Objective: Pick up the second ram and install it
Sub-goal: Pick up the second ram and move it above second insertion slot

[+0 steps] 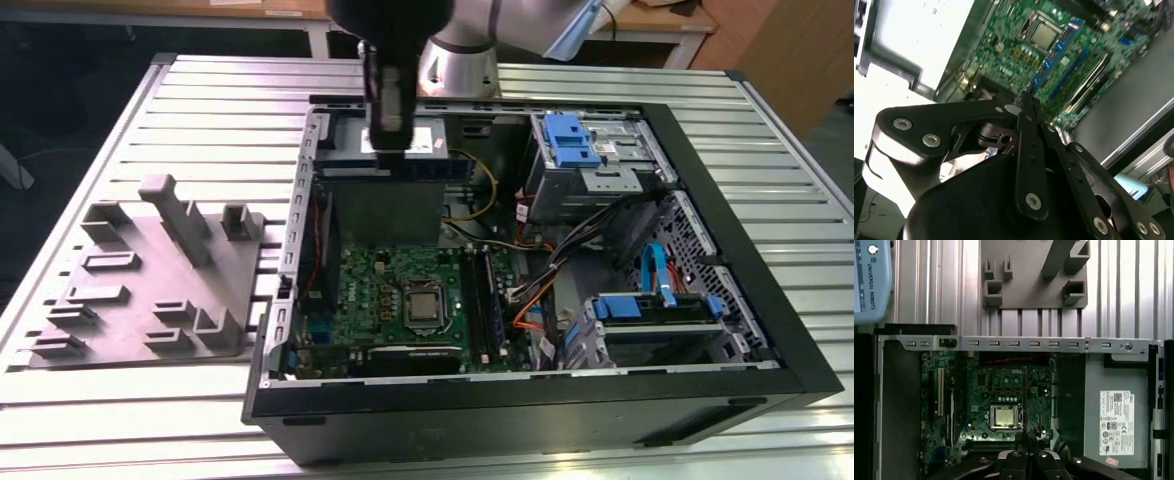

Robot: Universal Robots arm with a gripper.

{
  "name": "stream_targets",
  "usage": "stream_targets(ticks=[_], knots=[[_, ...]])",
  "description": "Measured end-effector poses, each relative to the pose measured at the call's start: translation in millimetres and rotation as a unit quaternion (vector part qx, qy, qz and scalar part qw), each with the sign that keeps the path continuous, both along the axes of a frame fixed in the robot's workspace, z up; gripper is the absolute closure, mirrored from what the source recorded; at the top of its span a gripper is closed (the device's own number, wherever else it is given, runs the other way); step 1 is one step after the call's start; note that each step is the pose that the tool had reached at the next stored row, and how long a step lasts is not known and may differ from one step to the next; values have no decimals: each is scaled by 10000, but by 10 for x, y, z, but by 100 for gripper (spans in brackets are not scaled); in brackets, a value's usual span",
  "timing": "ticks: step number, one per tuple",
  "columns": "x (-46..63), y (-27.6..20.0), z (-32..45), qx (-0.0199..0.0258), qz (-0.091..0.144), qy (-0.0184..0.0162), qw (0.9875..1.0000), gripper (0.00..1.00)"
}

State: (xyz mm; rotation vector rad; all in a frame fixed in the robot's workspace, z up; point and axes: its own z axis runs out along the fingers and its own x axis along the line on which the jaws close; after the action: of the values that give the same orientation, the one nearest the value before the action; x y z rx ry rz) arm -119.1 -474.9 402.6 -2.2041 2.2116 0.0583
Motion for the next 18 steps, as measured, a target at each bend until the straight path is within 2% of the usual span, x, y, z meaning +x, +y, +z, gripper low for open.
stream_targets(ticks=[4,10,12,18], knots=[[154,0,-15,1,0,0,10000,89],[166,0,-18,0,-3,0,10000,89],[182,1,-25,1,-8,13,10000,89],[213,0,-91,1,-144,21,9999,89]])
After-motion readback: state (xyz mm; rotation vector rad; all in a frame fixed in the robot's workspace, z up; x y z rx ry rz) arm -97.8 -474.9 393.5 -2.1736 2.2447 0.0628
